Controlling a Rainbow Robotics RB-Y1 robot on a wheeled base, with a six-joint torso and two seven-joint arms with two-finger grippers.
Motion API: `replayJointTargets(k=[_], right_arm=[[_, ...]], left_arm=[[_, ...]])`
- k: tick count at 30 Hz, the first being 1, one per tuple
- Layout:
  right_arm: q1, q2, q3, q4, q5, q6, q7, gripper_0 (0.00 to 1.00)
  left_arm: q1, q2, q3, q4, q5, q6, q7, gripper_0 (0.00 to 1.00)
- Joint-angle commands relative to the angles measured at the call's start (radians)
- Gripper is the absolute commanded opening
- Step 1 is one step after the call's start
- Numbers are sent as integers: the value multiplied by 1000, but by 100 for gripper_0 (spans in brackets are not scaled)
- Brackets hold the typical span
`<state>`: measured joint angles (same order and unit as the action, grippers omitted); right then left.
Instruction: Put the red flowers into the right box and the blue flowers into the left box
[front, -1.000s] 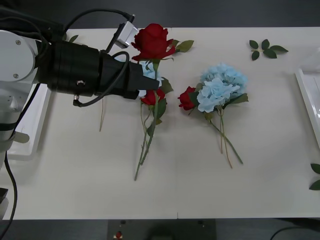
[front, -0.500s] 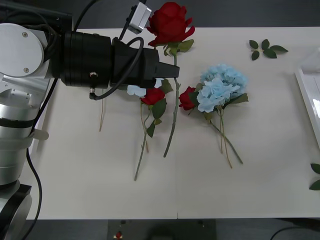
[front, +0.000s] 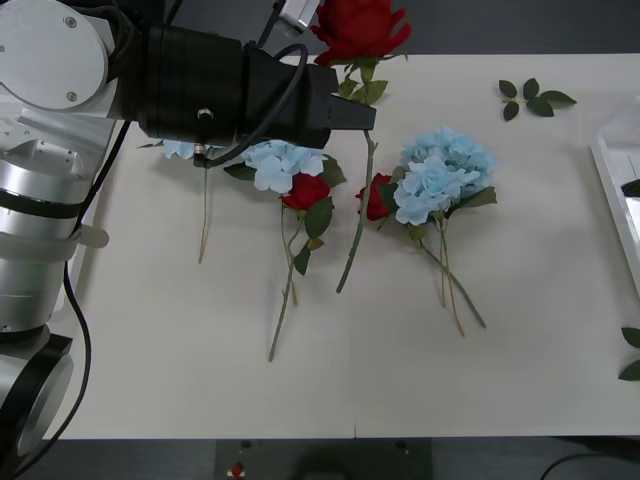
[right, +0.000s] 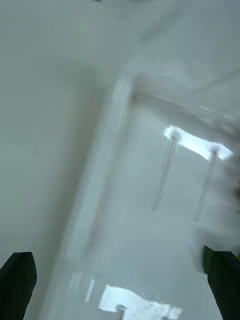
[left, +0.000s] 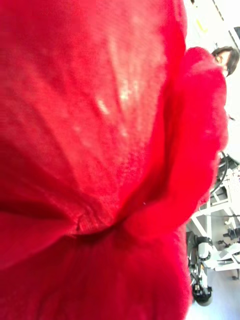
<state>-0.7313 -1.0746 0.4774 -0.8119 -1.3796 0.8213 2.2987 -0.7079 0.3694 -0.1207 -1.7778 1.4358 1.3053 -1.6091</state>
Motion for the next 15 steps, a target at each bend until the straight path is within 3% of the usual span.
replayJointTargets(k=[1,7,15], right_arm=[[-10,-64,-25,-29,-240,78,107,100],[30,-74,-25,-30,-674,243,294,100],[148,-74,-26,-193,-990,357,407,100]], left_arm=[[-27,26,-16,-22,21,-12,-22,0],[-25,40,-16,-20,51,-14,-28,0],[-25,42,-16,-20,51,-14,-28,0]])
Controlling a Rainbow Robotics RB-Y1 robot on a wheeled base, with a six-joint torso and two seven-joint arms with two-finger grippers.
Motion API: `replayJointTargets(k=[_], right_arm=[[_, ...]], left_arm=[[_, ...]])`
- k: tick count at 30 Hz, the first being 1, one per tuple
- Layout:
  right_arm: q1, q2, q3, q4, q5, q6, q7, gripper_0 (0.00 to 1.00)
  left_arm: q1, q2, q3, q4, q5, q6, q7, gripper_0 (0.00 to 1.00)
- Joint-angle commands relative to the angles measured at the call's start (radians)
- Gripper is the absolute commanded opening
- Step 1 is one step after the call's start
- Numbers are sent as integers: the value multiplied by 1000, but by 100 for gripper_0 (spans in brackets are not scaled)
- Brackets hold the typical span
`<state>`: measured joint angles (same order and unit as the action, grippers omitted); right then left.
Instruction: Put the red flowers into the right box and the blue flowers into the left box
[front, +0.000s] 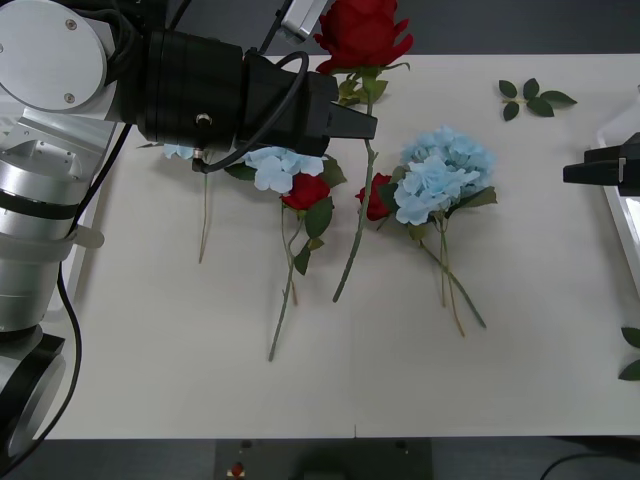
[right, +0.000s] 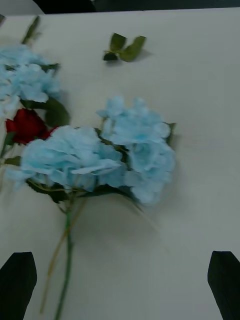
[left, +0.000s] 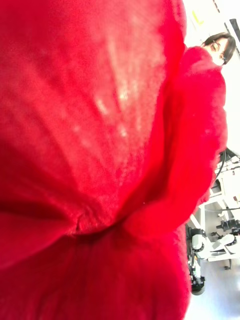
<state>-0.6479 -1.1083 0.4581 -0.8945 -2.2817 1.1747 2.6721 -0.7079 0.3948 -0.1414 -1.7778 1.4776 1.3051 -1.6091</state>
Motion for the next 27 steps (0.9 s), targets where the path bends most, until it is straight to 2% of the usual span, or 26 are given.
replayJointTargets(k=[1,7,17,27], right_arm=[[93,-41,-9,-153,-134,2,33,100],[218,-4,-9,-359,-326,-21,33,100],[317,59,-10,-552,-417,-30,33,100],[436,153,-41,-808,-413,-184,33,100]], left_arm=[[-25,15,5,-22,9,-13,-28,0],[-25,16,5,-20,9,-12,-28,0],[-25,16,5,-20,9,-12,-28,0],[-25,16,5,-20,9,-12,-28,0]])
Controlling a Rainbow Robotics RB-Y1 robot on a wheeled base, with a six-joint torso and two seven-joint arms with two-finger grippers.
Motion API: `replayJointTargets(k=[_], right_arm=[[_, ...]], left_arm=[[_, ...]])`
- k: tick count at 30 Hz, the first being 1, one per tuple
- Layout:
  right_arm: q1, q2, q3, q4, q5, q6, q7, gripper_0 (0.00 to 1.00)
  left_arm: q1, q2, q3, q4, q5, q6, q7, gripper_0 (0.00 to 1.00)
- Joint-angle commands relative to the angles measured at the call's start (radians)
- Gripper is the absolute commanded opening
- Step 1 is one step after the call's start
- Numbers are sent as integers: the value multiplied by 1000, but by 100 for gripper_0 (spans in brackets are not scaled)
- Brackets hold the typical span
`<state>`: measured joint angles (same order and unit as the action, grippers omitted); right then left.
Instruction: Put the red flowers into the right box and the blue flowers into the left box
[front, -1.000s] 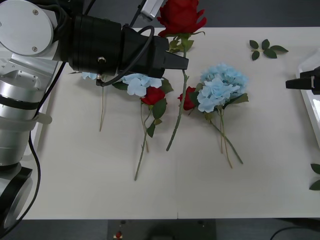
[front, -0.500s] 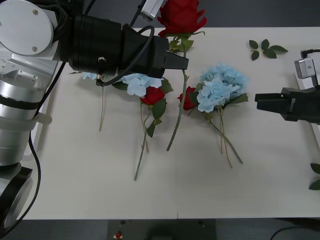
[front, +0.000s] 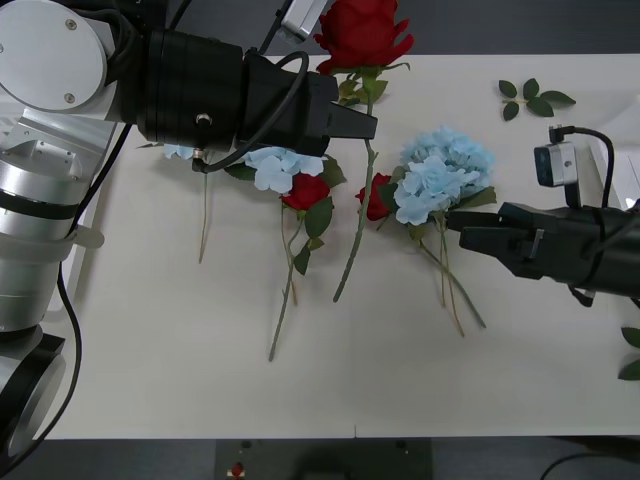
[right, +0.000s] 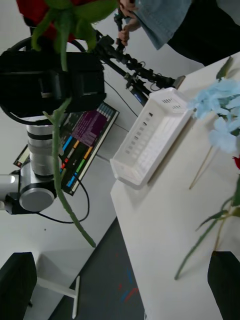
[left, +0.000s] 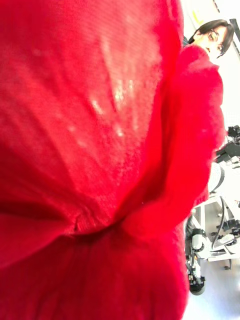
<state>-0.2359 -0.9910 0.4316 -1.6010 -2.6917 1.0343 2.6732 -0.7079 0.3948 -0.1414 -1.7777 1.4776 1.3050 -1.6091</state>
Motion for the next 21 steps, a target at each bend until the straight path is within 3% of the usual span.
replayJointTargets(k=[1,12,21], right_arm=[[30,49,-14,-119,1,-56,32,100],[21,255,7,-172,190,-126,32,100],[-28,339,142,-177,204,-232,32,100]], left_arm=[[-25,16,5,-20,9,-12,-28,0],[-25,16,5,-20,9,-12,-28,0],[-25,16,5,-20,9,-12,-28,0]])
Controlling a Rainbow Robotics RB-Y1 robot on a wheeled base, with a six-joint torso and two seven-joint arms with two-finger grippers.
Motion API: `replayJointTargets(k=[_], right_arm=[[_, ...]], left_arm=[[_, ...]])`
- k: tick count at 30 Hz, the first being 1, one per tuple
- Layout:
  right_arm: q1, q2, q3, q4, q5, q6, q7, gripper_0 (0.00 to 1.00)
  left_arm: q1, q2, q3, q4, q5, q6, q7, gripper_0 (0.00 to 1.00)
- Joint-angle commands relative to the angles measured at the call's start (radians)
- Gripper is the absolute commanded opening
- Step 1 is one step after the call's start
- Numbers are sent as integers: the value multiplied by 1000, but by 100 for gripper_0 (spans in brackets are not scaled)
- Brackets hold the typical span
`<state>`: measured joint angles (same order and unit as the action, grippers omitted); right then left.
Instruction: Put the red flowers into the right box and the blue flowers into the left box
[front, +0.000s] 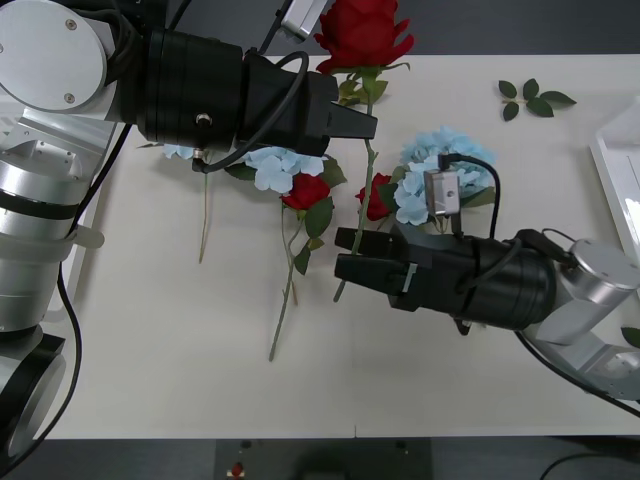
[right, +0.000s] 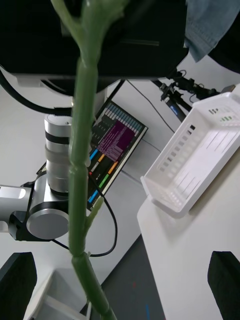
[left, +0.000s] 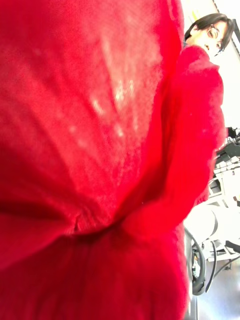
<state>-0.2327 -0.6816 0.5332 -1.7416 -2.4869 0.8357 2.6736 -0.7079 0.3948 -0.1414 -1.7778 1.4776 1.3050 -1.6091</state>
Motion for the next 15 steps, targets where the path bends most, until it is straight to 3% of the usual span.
replayJointTargets(k=[1,7,9,11,12,13,15], right_arm=[[-34,40,47,-36,0,-46,32,100],[-48,93,51,-35,65,-83,32,100],[-50,102,51,-32,63,-89,32,93],[-51,109,48,-27,65,-96,32,77],[-51,113,44,-24,63,-101,32,62],[-53,113,42,-23,63,-102,32,57],[-53,119,37,-13,63,-104,32,38]], left_arm=[[-25,16,5,-20,9,-12,-28,0],[-25,16,5,-20,9,-12,-28,0],[-25,16,5,-20,9,-12,-28,0],[-25,16,5,-20,9,-12,-28,0],[-25,16,5,-20,9,-12,-28,0],[-25,16,5,-20,9,-12,-28,0],[-25,16,5,-20,9,-12,-28,0]])
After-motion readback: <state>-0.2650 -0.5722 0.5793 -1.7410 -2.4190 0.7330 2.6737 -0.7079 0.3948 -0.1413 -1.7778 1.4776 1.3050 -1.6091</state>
